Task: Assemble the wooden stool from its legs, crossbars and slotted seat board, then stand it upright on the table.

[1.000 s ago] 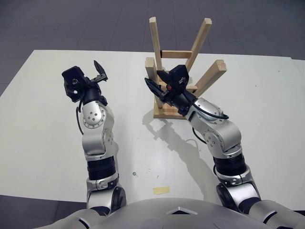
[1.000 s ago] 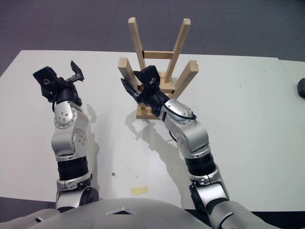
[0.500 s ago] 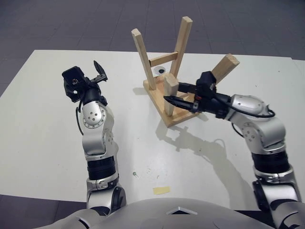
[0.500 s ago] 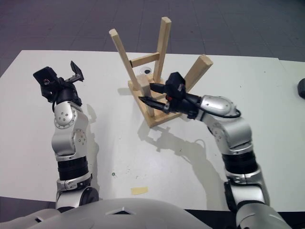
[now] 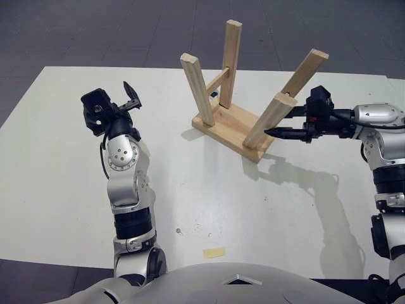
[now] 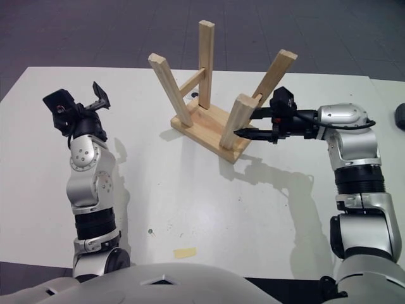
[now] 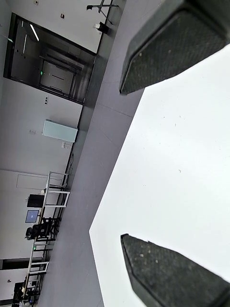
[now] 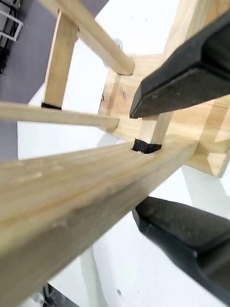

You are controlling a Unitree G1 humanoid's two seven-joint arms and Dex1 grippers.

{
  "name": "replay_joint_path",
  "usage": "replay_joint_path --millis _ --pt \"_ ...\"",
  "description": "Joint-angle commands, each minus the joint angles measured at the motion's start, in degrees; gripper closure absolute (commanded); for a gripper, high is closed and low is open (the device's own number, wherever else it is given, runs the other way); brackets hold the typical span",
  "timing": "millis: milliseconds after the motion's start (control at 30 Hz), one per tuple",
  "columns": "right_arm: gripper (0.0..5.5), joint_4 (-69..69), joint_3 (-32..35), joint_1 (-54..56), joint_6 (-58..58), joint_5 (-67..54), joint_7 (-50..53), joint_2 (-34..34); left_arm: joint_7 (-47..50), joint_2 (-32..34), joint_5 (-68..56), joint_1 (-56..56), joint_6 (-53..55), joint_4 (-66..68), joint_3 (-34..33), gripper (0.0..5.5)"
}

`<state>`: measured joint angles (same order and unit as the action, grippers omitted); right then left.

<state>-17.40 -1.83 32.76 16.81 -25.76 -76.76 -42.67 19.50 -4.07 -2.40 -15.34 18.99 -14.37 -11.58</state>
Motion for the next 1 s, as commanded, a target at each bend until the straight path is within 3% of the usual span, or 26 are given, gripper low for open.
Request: replay_joint_path --millis 33,200,300,400,467,667,867,1000 --pt "1.8 5.2 9.4 1.5 -0.8 -4.8 8.1 2.2 1.1 -0.8 0.3 1.1 0.5 -1.0 -0.6 0.1" --pt "1.02 20.6 19.2 2.6 12.4 -22.4 18.8 4.8 2.6 -0.8 0.6 2.3 -0.5 -3.2 -1.9 0.1" --pt "0.57 32.8 16.3 0.8 17.6 -27.8 28.9 9.6 3.0 -0.5 0.8 2.3 -0.8 -4.1 -2.3 0.1" --pt "0.12 37.0 9.0 -0.8 17.6 -20.0 44.4 18.7 3.4 -0.1 1.3 2.0 -1.4 -4.6 -2.4 0.1" --pt "0.12 35.7 4.9 -2.3 17.3 -12.9 54.7 24.0 3.6 -0.1 1.4 1.7 -1.6 -4.8 -2.3 0.1" --pt "0.12 32.8 -5.3 -6.1 19.5 -2.5 67.4 34.4 3.7 -0.3 1.7 0.9 -1.9 -4.5 -2.0 0.1" --pt "0.12 30.2 -7.6 -4.6 19.7 5.9 72.6 36.8 3.6 -0.6 1.7 0.4 -2.1 -4.1 -1.5 0.1" --pt "0.12 32.1 0.8 -5.9 20.0 1.7 71.5 36.2 3.6 -1.0 1.8 0.2 -2.1 -4.1 -0.9 0.1"
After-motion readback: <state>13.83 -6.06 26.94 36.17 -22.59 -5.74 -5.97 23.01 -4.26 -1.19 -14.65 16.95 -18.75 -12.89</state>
